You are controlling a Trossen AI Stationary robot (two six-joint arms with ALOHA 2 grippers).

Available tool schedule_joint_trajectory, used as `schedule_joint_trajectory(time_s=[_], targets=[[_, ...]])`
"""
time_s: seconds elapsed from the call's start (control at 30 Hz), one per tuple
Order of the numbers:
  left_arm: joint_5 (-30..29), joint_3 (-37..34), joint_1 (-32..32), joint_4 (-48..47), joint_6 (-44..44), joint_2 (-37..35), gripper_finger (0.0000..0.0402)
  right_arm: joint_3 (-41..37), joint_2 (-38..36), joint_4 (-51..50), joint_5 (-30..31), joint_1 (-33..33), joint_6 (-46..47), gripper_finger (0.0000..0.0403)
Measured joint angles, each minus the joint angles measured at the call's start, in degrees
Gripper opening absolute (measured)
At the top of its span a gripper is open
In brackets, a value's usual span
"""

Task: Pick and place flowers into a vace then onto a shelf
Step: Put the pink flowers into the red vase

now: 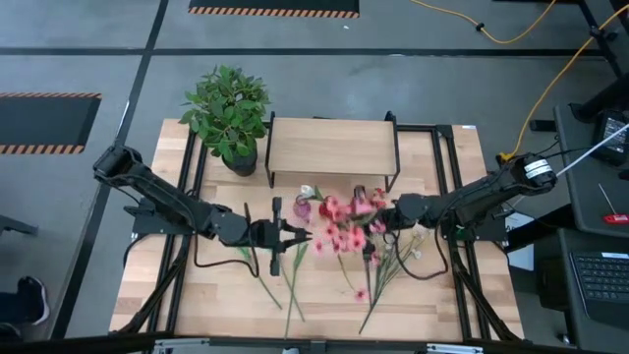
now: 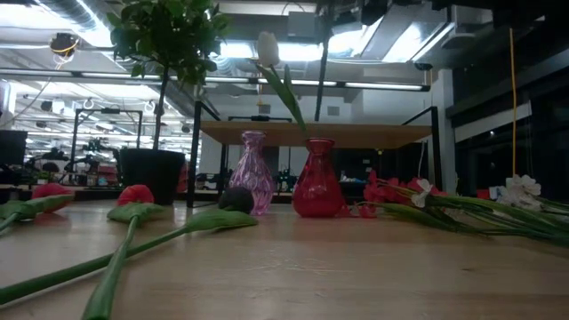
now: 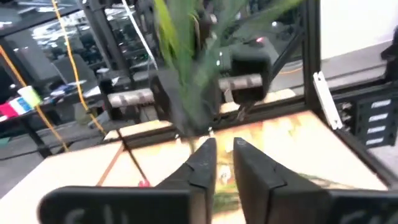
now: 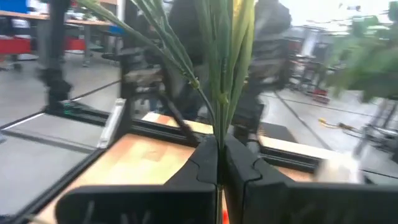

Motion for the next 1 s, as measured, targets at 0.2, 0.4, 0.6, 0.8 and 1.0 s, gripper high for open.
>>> schedule_joint_trajectory(time_s=[0.2, 0.4, 0.6, 0.8, 1.0], targets=[[-1.64, -6.04, -0.63, 5.57, -0.68, -1.57, 0.0004, -0.06, -0.48, -0.12, -5.23, -5.28, 1.53, 0.0001], [-3.21, -10.41, -1.97, 5.62, -4.68, -6.79, 0.0003, -0.07, -0.65, -0.46, -5.41, -9.65, 1.71, 0.0001], [-4.42, -13.22, -4.40, 5.01, -8.68, -10.28, 0.0001, -0.07, -2.25, -1.90, -5.47, -12.53, 3.01, 0.0001], [-4.80, -13.26, -6.08, 4.72, -8.76, -10.45, 0.0005, -0.07, -5.37, -5.35, -5.51, -13.56, 2.93, 0.0001], [-4.82, -13.26, -6.35, 4.72, -8.74, -10.45, 0.0001, -0.07, -4.92, -7.16, -5.45, -13.61, 2.82, 0.0002]])
